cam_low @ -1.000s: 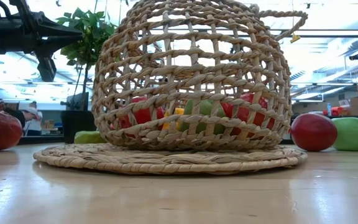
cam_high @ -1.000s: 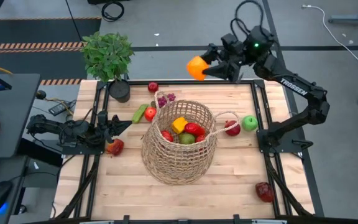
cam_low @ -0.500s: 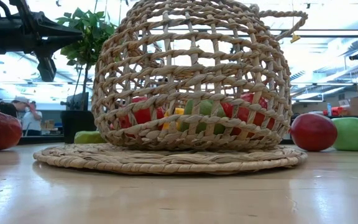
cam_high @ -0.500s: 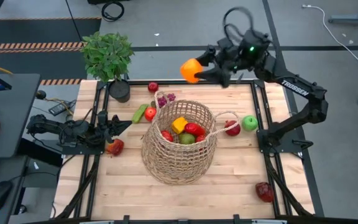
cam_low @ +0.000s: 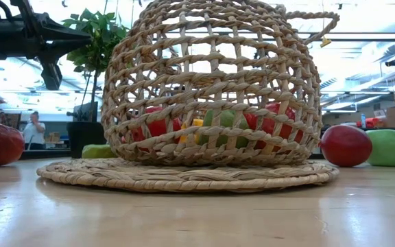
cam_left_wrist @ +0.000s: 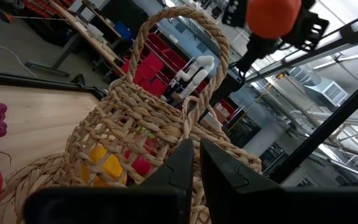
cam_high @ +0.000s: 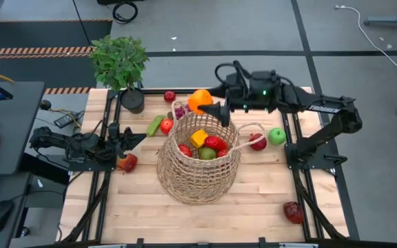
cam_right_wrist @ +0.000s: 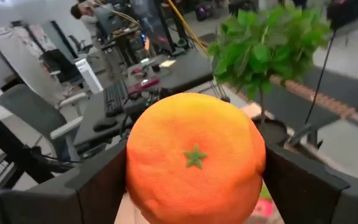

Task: Build produce basket
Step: Put the orange into the brown basket

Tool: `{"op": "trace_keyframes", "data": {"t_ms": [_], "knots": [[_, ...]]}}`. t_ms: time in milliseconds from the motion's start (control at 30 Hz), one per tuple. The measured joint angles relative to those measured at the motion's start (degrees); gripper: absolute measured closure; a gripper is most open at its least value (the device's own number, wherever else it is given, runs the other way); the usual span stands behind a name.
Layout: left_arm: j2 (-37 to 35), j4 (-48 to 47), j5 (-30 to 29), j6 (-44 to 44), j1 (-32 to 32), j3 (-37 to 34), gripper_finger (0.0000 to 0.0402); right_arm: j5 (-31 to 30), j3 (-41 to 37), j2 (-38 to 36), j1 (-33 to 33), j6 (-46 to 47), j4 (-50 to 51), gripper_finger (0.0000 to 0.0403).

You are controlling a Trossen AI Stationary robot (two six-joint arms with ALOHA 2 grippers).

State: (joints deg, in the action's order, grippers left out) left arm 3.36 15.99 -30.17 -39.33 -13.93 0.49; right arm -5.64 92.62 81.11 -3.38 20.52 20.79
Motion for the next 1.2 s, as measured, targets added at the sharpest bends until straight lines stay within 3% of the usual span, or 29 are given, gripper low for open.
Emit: {"op": "trace_keyframes", "data": {"t_ms": [267, 667, 933, 1200], "knots": [[0.0, 0.0, 0.0, 0.0, 0.0, 0.0, 0.0367, -8.2, 0.0, 0.5, 7.1, 8.1, 3.0, 0.0058], [0.0, 0.0, 0.0, 0.0, 0.0, 0.0, 0.0365, -7.4, 0.0, 0.4, 7.0, 7.7, 11.5, 0.0058], [0.0, 0.0, 0.0, 0.0, 0.0, 0.0, 0.0365, -0.2, 0.0, 0.4, 1.9, -3.2, 22.9, 0.0058], [0.0, 0.0, 0.0, 0.0, 0.0, 0.0, 0.0366, 2.6, 0.0, 0.4, -2.2, -28.4, 23.4, 0.0058]]}}
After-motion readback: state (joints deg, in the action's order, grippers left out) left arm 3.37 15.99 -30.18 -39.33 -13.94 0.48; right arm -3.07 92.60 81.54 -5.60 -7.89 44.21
